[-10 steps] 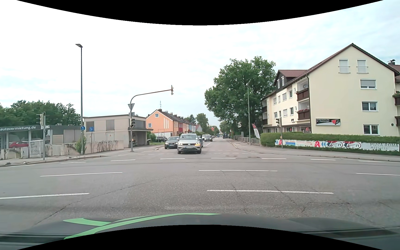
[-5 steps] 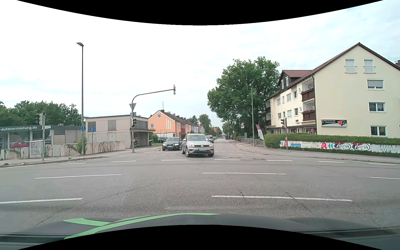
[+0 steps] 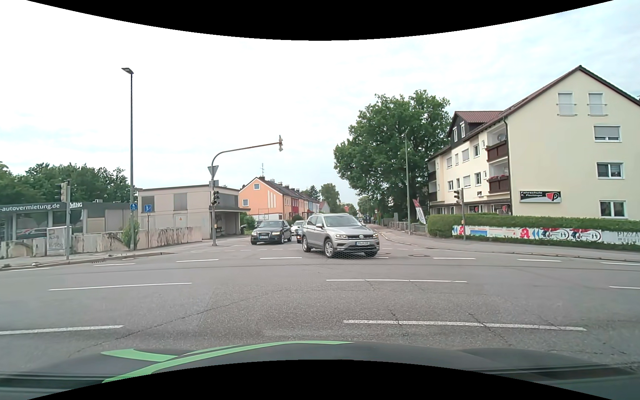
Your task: Follow the waypoints while adhering to traffic rules and regulations
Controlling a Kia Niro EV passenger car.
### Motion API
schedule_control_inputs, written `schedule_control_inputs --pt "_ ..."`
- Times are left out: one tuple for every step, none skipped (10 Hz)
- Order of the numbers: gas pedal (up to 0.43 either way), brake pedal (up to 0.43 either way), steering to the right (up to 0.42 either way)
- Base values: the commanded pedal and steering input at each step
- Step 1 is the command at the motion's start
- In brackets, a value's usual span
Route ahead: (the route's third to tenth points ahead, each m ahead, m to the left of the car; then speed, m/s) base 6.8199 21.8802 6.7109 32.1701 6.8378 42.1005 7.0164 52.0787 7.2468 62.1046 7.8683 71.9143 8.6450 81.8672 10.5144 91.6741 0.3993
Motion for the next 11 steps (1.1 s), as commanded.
schedule_control_inputs --pt "0.0 0.189 -0.098" --pt "0.0 0.183 -0.098" --pt "0.0 0.183 -0.098" --pt "0.0 0.177 -0.098" --pt "0.0 0.171 -0.098" --pt "0.0 0.171 -0.099" --pt "0.0 0.171 -0.099" --pt "0.0 0.171 -0.099" --pt "0.0 0.171 -0.099" --pt "0.0 0.171 -0.099" --pt "0.0 0.171 -0.099"
